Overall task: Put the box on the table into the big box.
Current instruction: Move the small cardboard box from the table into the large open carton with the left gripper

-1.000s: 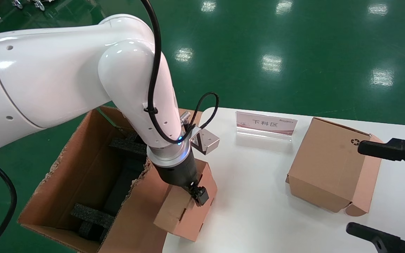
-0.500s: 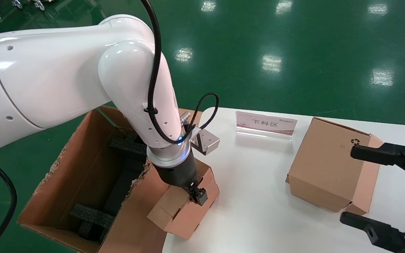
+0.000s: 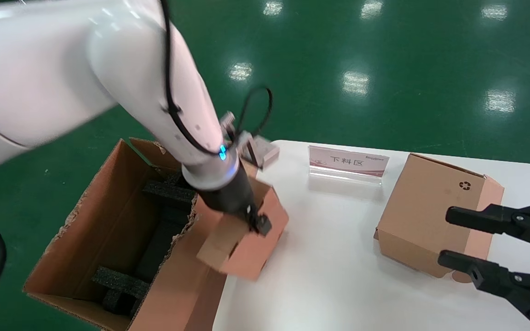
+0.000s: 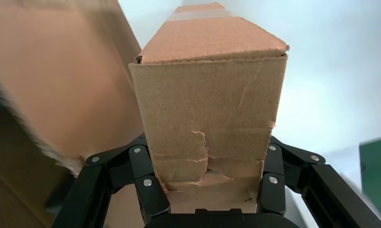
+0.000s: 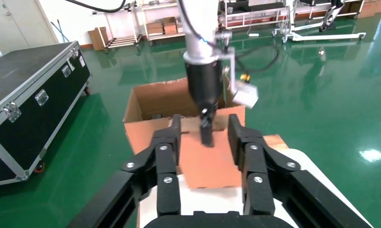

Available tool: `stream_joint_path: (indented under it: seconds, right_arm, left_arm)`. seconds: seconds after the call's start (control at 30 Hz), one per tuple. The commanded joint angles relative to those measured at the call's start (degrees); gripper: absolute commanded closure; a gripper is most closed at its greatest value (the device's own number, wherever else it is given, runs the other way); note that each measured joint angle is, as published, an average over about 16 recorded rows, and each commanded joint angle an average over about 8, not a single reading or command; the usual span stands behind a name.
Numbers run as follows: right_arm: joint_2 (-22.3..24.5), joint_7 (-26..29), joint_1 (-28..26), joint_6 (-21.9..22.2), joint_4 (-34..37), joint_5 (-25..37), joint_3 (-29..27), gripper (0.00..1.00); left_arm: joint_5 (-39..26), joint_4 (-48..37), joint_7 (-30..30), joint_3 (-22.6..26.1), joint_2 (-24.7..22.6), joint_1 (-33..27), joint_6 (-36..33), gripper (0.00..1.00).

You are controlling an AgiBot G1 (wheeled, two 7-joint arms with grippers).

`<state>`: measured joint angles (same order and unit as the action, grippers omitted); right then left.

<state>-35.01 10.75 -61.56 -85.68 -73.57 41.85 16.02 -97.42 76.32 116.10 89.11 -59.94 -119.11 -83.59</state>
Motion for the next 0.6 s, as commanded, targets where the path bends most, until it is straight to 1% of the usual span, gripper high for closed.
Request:
stream_joint_path:
  seconds: [0.03, 0.23, 0.43, 0.6]
  right_arm:
    - [0.00, 0.00, 0.00, 0.00, 0.00, 0.00, 0.00, 0.00]
    - [0.00, 0.00, 0.00, 0.00, 0.00, 0.00, 0.00, 0.00]
    - [0.00, 0.00, 0.00, 0.00, 0.00, 0.00, 0.00, 0.00]
    - [0.00, 0.00, 0.00, 0.00, 0.00, 0.00, 0.00, 0.00]
  left_arm:
    - [-0.54, -0.27, -0.26, -1.13, 0.90, -0.77, 0.37, 1.00]
    - [-2.02, -0.14, -3.02, -6.78, 5.37, -3.99, 0.90, 1.00]
    - [-4.06, 0.36, -7.40, -12.80, 10.92, -7.52, 1.35, 1.00]
    - [-6.30, 0.69, -11.76, -15.83, 15.37, -10.05, 1.23, 1.00]
